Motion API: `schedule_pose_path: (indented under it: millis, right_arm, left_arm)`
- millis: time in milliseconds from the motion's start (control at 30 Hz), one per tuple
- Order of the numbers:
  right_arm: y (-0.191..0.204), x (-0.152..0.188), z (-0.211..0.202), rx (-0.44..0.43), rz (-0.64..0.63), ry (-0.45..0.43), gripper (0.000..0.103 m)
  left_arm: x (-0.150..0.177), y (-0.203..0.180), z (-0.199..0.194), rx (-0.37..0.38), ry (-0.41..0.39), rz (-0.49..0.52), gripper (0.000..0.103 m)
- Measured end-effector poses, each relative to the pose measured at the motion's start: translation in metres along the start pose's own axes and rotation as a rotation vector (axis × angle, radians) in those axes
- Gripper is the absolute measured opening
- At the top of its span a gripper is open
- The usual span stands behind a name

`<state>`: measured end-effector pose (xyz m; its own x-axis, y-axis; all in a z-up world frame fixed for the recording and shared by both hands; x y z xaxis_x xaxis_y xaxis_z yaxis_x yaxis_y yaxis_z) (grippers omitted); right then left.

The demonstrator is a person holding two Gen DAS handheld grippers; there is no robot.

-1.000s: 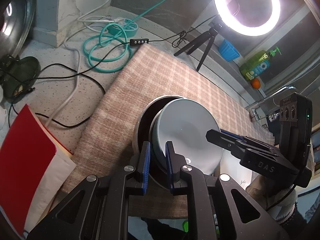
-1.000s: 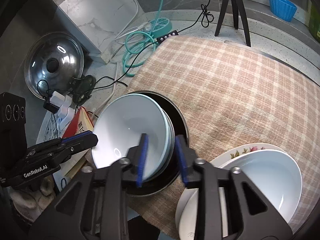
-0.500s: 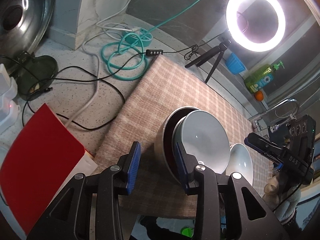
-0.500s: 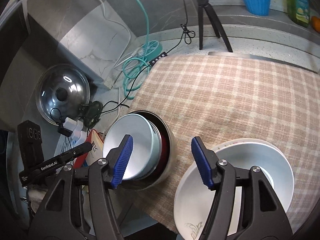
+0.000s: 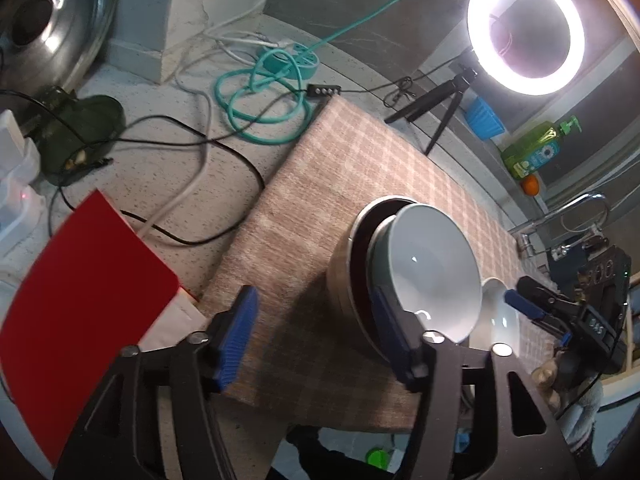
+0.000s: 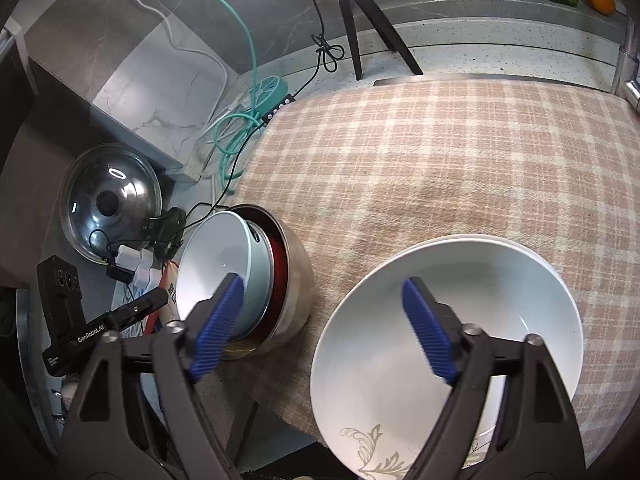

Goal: Organize plates and bowls
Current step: 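Open both grippers to release the pale bowl in the nested bowls, then close both grippers on the rim of the nested bowl stack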

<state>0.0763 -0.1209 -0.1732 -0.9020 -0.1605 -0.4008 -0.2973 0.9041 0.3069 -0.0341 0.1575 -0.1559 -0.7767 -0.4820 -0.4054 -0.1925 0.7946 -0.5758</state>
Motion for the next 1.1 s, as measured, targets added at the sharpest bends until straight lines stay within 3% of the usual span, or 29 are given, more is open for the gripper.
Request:
schedule_pose_path:
  millis: [167,633,733,800,867,1033,1100]
  right_arm:
    - [0.002,-0.007,-0.005,0.047,-0.047,-0.029,0.094]
    - [0.014,-0.010,-0.012,0.059,-0.104,-0.065,0.093]
    - [0.014,-0.007,-0.006,0.034,-0.087,-0.041,0.080]
    - [0.014,-0.004,0.001,0.024,-0.082,-0.014,0.063]
    - [0.015,-0.002,0.006,0.023,-0.078,0.003,0.056]
    - [0.018,0.002,0.017,0.006,-0.062,0.037,0.045]
    - [0.019,0.003,0.021,0.002,-0.059,0.046,0.041]
  left_arm:
    - [-0.003,-0.001,-0.005,-0.081,-0.006,0.068,0.063]
    - [-0.005,-0.010,-0.004,-0.050,-0.014,0.082,0.063]
    - [-0.003,-0.009,0.001,-0.038,-0.004,0.071,0.063]
    - [-0.003,-0.007,0.003,-0.028,-0.004,0.061,0.060]
    - [-0.003,-0.005,0.005,-0.011,-0.001,0.043,0.056]
    - [-0.002,0.001,0.011,0.026,0.019,0.015,0.029]
    - [-0.001,0.001,0.012,0.038,0.024,0.008,0.029]
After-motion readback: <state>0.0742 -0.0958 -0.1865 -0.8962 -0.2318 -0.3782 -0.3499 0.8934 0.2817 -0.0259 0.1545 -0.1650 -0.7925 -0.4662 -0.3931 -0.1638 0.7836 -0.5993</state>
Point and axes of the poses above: each gripper's, at about its wrist camera, not at the fingertips, and z roughly the way its jaws point, y to its left, x to its underside, the point moved 3 cm from there along z, roughly the way its jaws point, and after that the axes turned 13 degrees about x, right-handed, at the moved point
